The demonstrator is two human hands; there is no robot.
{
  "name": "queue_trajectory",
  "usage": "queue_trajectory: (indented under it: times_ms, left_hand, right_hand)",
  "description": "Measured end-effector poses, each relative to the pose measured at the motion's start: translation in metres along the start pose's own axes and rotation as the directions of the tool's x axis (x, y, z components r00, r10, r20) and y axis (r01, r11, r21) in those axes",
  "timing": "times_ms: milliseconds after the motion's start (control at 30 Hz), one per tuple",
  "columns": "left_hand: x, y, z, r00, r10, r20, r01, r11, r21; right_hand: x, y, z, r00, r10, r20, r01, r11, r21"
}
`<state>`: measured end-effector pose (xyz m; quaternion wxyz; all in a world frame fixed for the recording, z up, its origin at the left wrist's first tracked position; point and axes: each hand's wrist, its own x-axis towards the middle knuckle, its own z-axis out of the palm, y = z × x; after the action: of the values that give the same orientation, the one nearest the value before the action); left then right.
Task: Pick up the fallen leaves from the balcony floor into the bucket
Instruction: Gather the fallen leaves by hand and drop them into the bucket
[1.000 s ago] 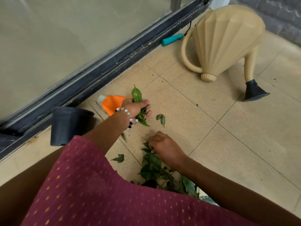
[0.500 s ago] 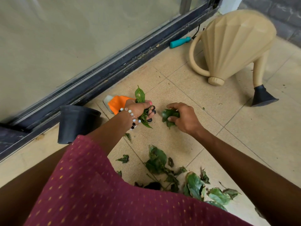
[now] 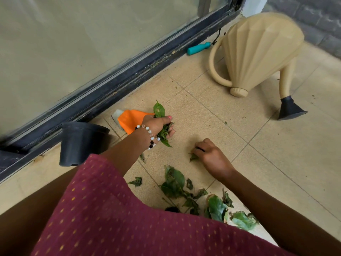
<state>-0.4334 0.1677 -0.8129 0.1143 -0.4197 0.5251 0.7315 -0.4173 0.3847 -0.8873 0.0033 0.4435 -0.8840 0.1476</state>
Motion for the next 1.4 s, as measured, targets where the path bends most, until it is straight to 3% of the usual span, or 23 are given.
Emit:
queue_trajectory:
  times_ms: [67,100,133,167,200,233,300,467,633,800,967,1067,1233,1400]
  left_hand:
    - [0.001,-0.003,0.007,1.000,-0.001,-0.007,0.001,1.000,-0.007]
    - [0.001,-0.005,0.010,1.000,0.003,-0.012,-0.003,1.000,-0.002]
    - [0.001,-0.006,0.014,1.000,0.005,-0.015,-0.005,1.000,-0.002]
    - [0.001,-0.007,0.018,1.000,0.003,-0.013,-0.003,1.000,-0.008]
    - [0.001,-0.008,0.023,1.000,-0.004,-0.006,0.004,1.000,-0.020]
    - [0.000,-0.009,0.027,1.000,-0.013,0.004,0.013,0.999,-0.034]
    - [-0.001,-0.011,0.036,0.999,-0.022,0.025,0.023,0.997,-0.068]
    - [-0.006,-0.017,0.058,0.996,0.028,0.089,-0.018,0.993,-0.116]
    - [-0.012,-0.027,0.091,0.991,0.037,0.128,-0.009,0.978,-0.206]
    - [-0.024,-0.029,0.127,0.996,-0.055,-0.070,0.024,0.924,-0.381]
    - [-0.069,-0.032,0.149,0.990,-0.095,-0.105,0.037,0.887,-0.460]
    - [-0.111,-0.015,0.164,0.996,-0.078,-0.034,0.052,0.875,-0.482]
    - [-0.213,0.061,0.190,0.980,-0.084,0.182,0.166,0.850,-0.500]
    - [-0.310,0.145,0.198,0.976,-0.142,0.162,0.200,0.879,-0.433]
  right_hand:
    - [-0.001,0.005,-0.013,0.972,0.223,-0.073,-0.198,0.947,0.254]
    - [0.001,0.006,-0.023,0.899,0.435,-0.047,-0.356,0.790,0.499]
    - [0.005,0.008,-0.035,0.780,0.623,0.054,-0.446,0.494,0.747]
    - [0.008,0.012,-0.046,0.663,0.723,0.192,-0.409,0.135,0.902]
    - [0.010,0.017,-0.056,0.576,0.757,0.308,-0.299,-0.156,0.942]
    - [0.011,0.022,-0.064,0.527,0.762,0.377,-0.190,-0.326,0.926]
    - [0.010,0.029,-0.076,0.498,0.750,0.435,-0.076,-0.462,0.884]
    - [-0.001,0.021,-0.083,0.481,0.693,0.536,0.105,-0.653,0.750]
    - [0.013,0.001,-0.078,0.508,0.673,0.538,0.219,-0.705,0.675]
    - [0.033,-0.007,-0.088,0.378,0.751,0.541,0.370,-0.659,0.655]
    - [0.033,-0.016,-0.123,0.350,0.753,0.558,0.354,-0.658,0.665]
    - [0.027,-0.027,-0.168,0.337,0.742,0.580,0.350,-0.670,0.654]
    - [0.026,-0.048,-0.279,0.391,0.789,0.475,0.330,-0.601,0.728]
    - [0.036,-0.088,-0.392,0.322,0.849,0.418,0.210,-0.495,0.843]
